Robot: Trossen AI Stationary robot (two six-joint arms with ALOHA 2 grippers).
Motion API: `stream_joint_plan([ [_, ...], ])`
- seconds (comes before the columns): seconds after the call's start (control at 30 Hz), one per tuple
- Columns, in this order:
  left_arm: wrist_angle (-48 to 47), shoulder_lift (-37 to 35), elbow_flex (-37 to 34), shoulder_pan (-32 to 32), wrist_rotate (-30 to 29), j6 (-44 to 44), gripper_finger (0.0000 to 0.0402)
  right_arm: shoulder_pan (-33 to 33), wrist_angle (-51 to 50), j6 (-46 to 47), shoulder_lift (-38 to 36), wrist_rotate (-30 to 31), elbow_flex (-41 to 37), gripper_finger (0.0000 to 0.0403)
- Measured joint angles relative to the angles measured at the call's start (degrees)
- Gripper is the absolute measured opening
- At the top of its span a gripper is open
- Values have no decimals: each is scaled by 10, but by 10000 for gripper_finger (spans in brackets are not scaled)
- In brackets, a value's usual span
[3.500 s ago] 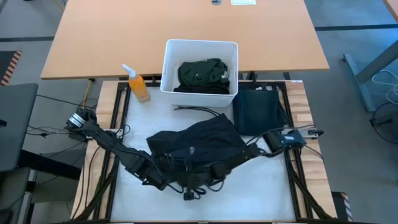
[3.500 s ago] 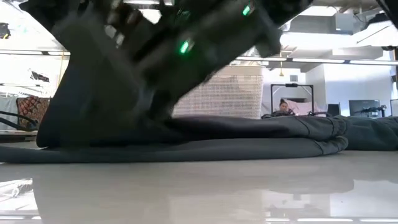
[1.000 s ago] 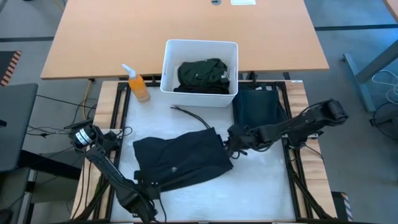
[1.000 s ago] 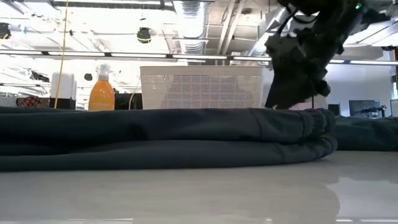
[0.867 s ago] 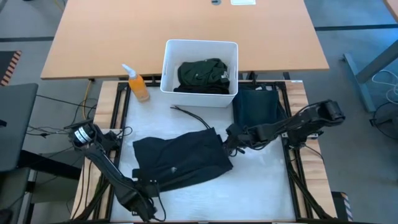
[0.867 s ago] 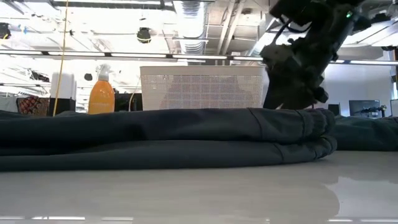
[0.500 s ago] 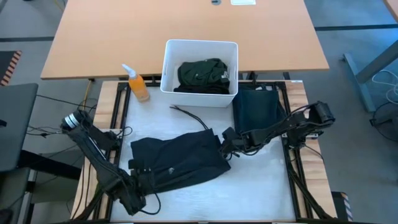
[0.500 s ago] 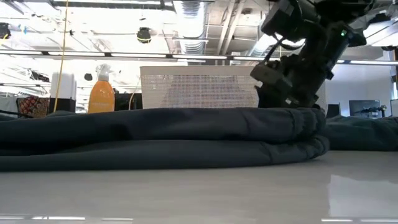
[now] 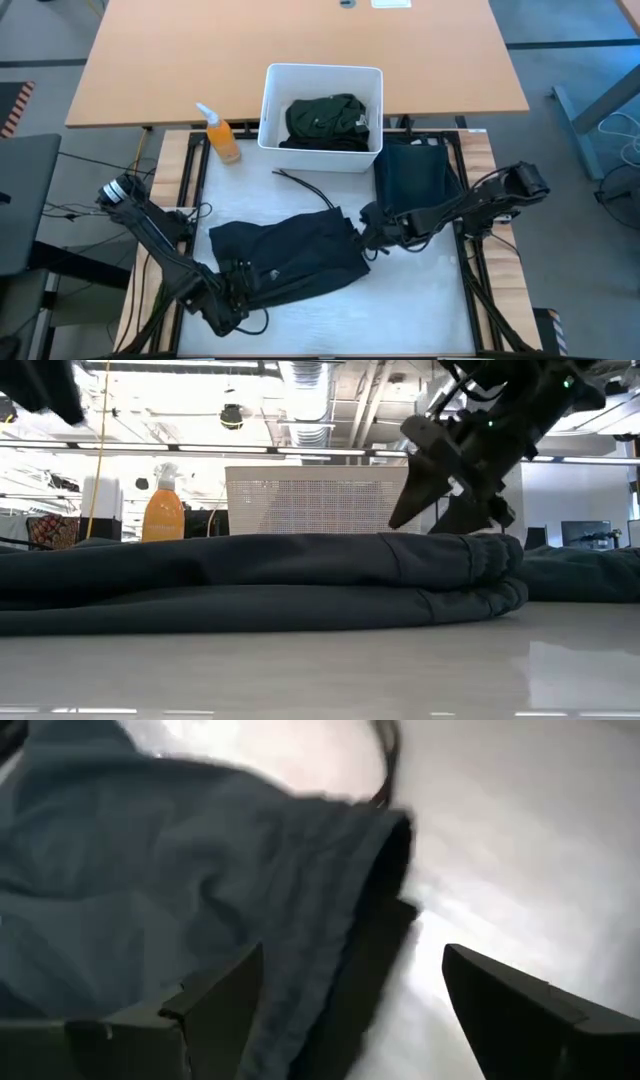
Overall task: Fold laundry
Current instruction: Fold the black shorts
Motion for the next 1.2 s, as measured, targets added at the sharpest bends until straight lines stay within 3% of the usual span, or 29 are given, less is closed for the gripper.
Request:
stream_joint_plan([
  [0.23,82,0,-54,30,-13,31,165,6,29,44,89,-1,0,334],
  [0.53,114,0,-70,55,-6,57,165,6,202,37,197,6,1,320],
  [0.67,113,0,-70,58,-21,57,165,6,242,50,235,19,3,245],
  [0.77,112,0,-70,58,-27,55,165,11,263,36,240,9,2,138],
  [0.87,113,0,-70,59,-45,53,165,16,280,-17,221,-24,2,36],
  [1.03,117,0,-70,67,-59,43,165,16,180,-86,135,-69,-1,32],
  [1.2,223,0,-93,81,-71,72,165,17,-47,-100,3,-20,-1,32],
])
